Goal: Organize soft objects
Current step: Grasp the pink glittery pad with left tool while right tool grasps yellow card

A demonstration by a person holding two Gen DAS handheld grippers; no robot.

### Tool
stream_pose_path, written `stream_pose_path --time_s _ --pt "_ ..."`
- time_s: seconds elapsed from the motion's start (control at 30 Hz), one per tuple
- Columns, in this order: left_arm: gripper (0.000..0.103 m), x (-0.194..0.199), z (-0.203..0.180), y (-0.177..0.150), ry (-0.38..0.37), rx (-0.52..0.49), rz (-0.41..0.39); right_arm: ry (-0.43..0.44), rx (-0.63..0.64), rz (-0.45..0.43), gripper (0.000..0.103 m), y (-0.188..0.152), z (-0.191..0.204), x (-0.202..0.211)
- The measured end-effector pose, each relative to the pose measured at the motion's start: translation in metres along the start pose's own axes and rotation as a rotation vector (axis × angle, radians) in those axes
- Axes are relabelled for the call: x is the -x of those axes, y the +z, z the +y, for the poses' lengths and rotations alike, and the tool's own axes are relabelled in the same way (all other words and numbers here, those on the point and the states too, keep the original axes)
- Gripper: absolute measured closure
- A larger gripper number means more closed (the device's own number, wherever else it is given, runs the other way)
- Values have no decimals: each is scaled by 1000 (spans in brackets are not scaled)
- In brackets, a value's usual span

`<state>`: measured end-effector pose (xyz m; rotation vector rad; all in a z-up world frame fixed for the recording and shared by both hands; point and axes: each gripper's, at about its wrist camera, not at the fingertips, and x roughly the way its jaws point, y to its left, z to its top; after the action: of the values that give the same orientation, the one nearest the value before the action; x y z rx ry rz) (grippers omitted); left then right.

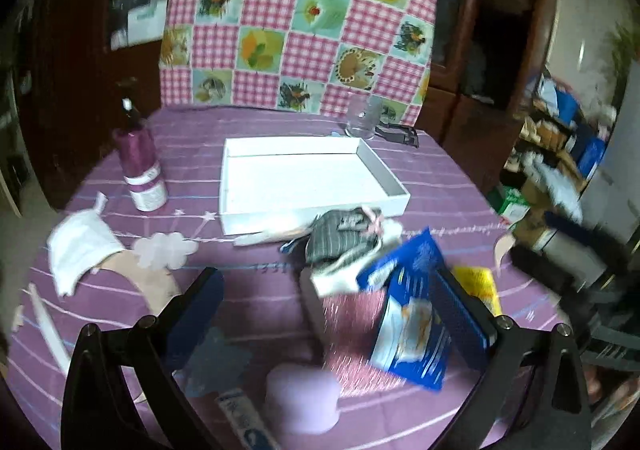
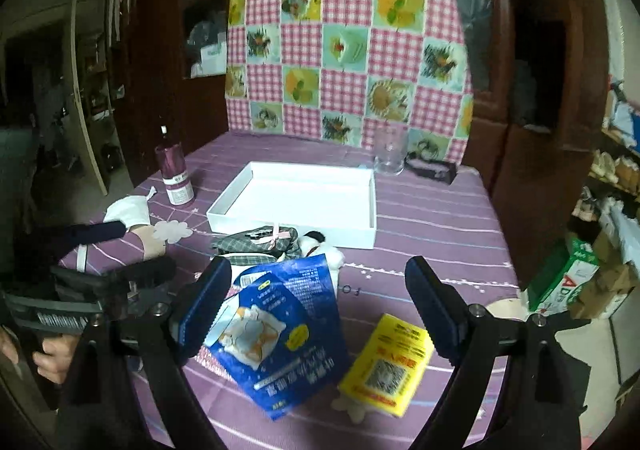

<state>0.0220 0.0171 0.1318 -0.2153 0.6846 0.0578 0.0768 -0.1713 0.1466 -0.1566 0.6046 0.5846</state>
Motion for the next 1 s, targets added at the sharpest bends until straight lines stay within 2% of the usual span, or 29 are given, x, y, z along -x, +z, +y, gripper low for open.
stream_pose_path --time_s 0.1,0.23,0.33,0.4,0.57,0.7,0.77,0.83,1.0 --pt "0 -23 11 15 -77 83 49 37 -22 45 14 0 -7 -28" --pt "0 -46 20 10 -103 126 66 83 -79 63 14 -12 -20 -49" --pt "0 -57 25 -5 -75 95 66 131 -123 84 15 -26 -31 -56" --pt "2 -65 26 -13 -32 71 129 132 -168 91 17 -30 -38 -57" --pt "6 -71 28 -23 -40 69 201 182 -201 112 21 -32 -38 -52" --pt "12 -70 24 -28 -38 24 236 81 -136 156 21 -36 -30 -48" --pt "20 -71 26 -30 -70 29 258 50 -139 160 21 -40 -35 -45" --pt "25 -72 29 -31 -105 41 279 26 -181 178 21 -43 -46 -45" --pt "25 -77 28 -33 -137 51 309 -52 -303 258 21 -47 -71 -57"
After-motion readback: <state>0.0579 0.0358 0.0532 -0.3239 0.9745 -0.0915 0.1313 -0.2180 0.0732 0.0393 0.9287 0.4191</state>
